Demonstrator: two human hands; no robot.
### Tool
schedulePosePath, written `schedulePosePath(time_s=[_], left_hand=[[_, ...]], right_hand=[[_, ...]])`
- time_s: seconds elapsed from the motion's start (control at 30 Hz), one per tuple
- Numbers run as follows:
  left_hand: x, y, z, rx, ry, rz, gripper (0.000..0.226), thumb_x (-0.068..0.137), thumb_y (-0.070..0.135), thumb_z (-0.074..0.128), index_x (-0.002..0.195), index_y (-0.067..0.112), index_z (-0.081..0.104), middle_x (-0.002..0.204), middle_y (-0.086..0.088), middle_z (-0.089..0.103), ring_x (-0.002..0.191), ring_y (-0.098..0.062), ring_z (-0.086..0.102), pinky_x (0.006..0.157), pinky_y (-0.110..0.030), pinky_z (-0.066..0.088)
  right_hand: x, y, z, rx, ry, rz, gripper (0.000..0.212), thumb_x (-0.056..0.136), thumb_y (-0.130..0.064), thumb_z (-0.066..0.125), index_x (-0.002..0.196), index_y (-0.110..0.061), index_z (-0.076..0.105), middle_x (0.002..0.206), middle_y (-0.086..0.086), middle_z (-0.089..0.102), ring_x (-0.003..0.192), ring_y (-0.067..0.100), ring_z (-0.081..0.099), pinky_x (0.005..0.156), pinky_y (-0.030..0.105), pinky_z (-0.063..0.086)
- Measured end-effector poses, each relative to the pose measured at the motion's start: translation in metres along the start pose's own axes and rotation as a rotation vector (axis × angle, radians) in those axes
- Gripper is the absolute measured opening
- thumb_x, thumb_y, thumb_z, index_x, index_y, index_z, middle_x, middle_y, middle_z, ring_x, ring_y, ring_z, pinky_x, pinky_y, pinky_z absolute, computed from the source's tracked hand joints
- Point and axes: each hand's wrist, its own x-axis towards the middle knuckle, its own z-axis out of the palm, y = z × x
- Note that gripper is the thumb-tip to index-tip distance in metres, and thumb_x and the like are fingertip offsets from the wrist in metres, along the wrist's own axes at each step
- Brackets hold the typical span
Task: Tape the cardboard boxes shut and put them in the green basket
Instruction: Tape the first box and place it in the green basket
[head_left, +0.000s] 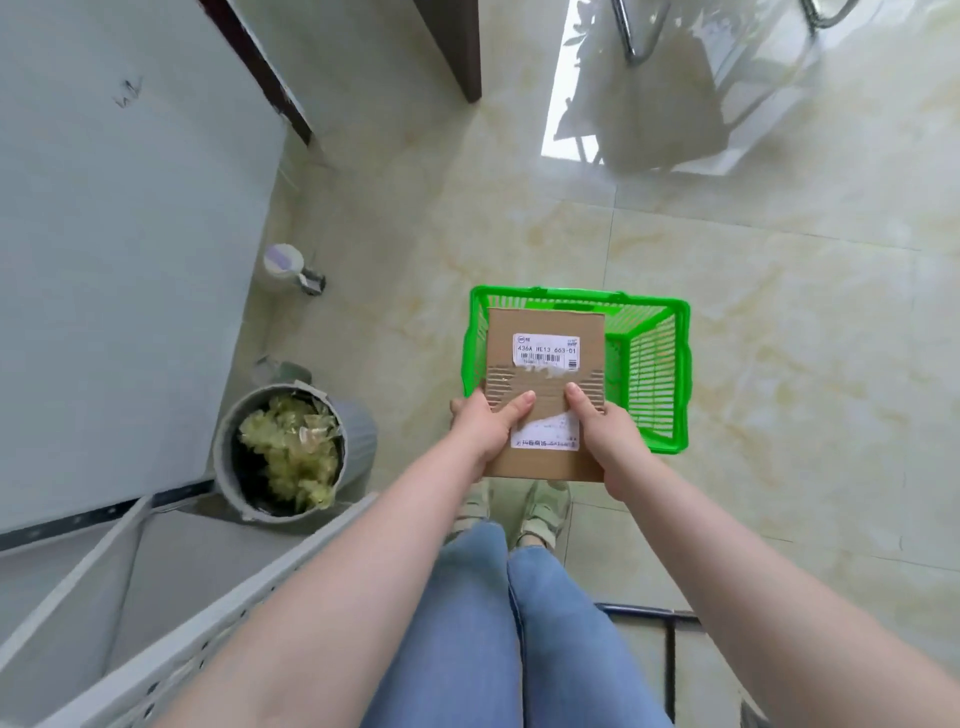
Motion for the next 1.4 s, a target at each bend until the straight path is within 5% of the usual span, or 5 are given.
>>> schedulePosePath(time_s=[0.1, 0.2, 0.37, 0.57, 1.4], left_hand=[[0.076, -0.013, 0.016, 0.086, 0.053, -0.003, 0.055, 0.085, 0.042, 0.071, 0.132, 0.016, 0.057, 0.131, -0.012, 0.044, 0.121, -0.027, 0.051, 0.110, -0.036, 0.038], [0.165, -0.043, 0.038, 0.134, 0.036, -0.021, 0.056, 0.085, 0.038, 0.073, 0.131, 0.010, 0.056, 0.130, -0.012, 0.055, 0.120, -0.028, 0.056, 0.106, -0.037, 0.042], [0.297, -0.104, 0.069, 0.158, 0.086, -0.080, 0.049, 0.085, 0.038, 0.073, 0.123, 0.010, 0.055, 0.124, -0.008, 0.064, 0.115, -0.027, 0.060, 0.099, -0.037, 0.046], [0.397, -0.145, 0.078, 0.220, 0.201, -0.090, 0.051, 0.087, 0.040, 0.070, 0.123, 0.009, 0.050, 0.126, -0.011, 0.063, 0.115, -0.030, 0.059, 0.097, -0.037, 0.046], [0.429, -0.170, 0.063, 0.449, 0.273, 0.045, 0.048, 0.088, 0.047, 0.065, 0.124, 0.019, 0.051, 0.117, -0.004, 0.067, 0.107, -0.029, 0.063, 0.089, -0.038, 0.051]], right_hand=[[0.087, 0.018, 0.009, -0.037, 0.032, 0.042, 0.038, 0.094, -0.049, 0.057, 0.110, -0.015, 0.064, 0.108, 0.006, 0.068, 0.098, 0.024, 0.065, 0.090, 0.037, 0.052], [0.173, 0.047, 0.027, -0.025, 0.070, 0.069, 0.024, 0.094, -0.046, 0.058, 0.095, -0.022, 0.060, 0.094, -0.003, 0.065, 0.083, 0.011, 0.062, 0.070, 0.028, 0.048], [0.307, 0.102, 0.059, -0.037, 0.096, 0.091, 0.032, 0.095, -0.041, 0.059, 0.110, -0.014, 0.065, 0.111, 0.010, 0.069, 0.102, 0.028, 0.065, 0.095, 0.046, 0.051], [0.412, 0.132, 0.095, -0.073, 0.069, 0.033, 0.023, 0.095, -0.041, 0.058, 0.103, -0.020, 0.062, 0.109, 0.009, 0.070, 0.097, 0.027, 0.066, 0.091, 0.043, 0.053], [0.449, 0.164, 0.126, -0.014, 0.097, -0.078, 0.019, 0.095, -0.038, 0.058, 0.106, -0.023, 0.059, 0.111, 0.006, 0.069, 0.103, 0.026, 0.065, 0.094, 0.041, 0.051]])
